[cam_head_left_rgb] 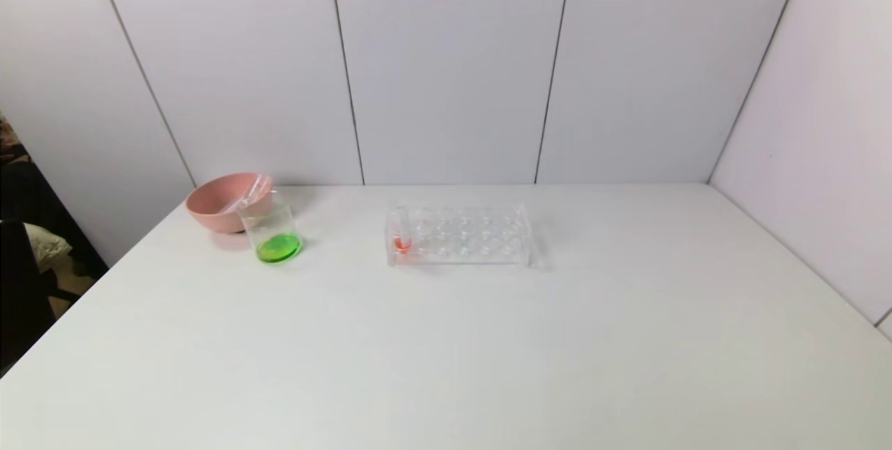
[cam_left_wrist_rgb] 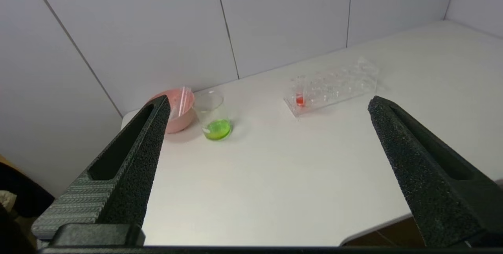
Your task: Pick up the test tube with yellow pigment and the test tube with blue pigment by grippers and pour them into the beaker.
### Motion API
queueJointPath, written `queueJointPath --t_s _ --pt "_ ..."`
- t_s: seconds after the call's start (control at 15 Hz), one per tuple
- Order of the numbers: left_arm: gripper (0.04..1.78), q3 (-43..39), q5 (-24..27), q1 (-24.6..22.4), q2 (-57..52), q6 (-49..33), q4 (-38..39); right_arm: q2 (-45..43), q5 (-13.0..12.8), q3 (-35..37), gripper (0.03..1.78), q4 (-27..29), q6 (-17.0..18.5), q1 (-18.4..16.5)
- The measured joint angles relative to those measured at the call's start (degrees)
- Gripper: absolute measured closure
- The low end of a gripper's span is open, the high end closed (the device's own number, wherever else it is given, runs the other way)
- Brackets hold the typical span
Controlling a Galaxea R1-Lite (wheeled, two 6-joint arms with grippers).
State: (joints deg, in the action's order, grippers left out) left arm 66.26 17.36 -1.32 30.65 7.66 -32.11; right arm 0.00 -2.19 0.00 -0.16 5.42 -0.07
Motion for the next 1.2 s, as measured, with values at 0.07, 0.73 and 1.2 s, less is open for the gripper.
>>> queueJointPath --t_s 0.07,0.73,1.2 --pt "0.06 -4.71 -0.09 0.22 -5.13 1.24 -0.46 0.00 0.00 0.00 0.10 0.00 0.00 -0.02" --pt "0.06 -54.82 -6.86 1.02 -29.22 -0.66 22.49 0.00 0.00 0.00 0.10 0.00 0.00 -0.02" --pt "0.06 -64.68 -19.01 1.01 -30.70 -12.50 29.35 0.00 0.00 0.00 0.10 0.00 0.00 -0.02"
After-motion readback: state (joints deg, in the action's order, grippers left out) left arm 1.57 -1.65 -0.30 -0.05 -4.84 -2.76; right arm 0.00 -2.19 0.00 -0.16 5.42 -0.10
